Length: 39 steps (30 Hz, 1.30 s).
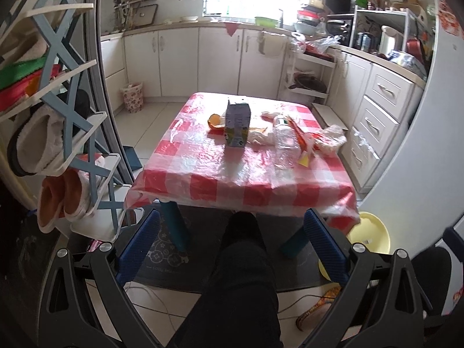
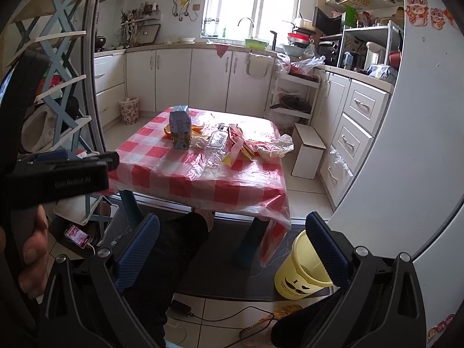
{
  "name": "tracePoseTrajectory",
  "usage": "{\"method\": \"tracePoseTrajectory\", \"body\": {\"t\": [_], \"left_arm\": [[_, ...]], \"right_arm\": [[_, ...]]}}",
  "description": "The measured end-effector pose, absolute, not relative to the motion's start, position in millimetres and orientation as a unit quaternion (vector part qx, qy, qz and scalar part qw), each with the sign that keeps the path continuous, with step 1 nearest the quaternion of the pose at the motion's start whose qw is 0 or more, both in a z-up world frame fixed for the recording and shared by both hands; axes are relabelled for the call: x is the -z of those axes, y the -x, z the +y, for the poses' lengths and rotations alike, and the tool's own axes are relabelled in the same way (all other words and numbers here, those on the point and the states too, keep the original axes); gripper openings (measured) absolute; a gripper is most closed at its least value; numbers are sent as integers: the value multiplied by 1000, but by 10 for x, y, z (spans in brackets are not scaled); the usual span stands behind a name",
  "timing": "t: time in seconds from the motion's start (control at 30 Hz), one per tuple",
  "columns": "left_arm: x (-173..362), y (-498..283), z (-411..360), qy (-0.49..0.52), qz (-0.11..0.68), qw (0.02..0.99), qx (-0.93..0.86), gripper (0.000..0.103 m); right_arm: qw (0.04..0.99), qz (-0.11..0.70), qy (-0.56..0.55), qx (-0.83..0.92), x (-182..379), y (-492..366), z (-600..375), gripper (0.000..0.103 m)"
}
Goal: Collect trash
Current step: 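Move the left tool toward the clear plastic bottle on the table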
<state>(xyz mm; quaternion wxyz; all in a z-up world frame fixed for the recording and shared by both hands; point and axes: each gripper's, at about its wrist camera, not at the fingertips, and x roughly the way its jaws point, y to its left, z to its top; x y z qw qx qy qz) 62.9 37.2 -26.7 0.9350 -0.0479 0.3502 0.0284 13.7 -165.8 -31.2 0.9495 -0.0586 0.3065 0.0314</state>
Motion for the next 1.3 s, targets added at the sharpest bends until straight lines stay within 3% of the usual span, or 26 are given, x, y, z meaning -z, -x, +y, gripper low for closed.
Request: {"method": "tracePoseTrajectory", "body": {"t": [0.5,0.9,1.3], "left_arm": [[440,-2120,342,30,339,936,-93,95],[901,-3332,266,15,371,917,-147,95],[1053,-3858,305,19,377,910,-171,95]], "right_arm": [[947,316,49,-35,502,-920,-1751,97],[950,311,26,-23,643,-1917,-2121,97],[950,297,27,-86,857,-2875,-1831,97]]}}
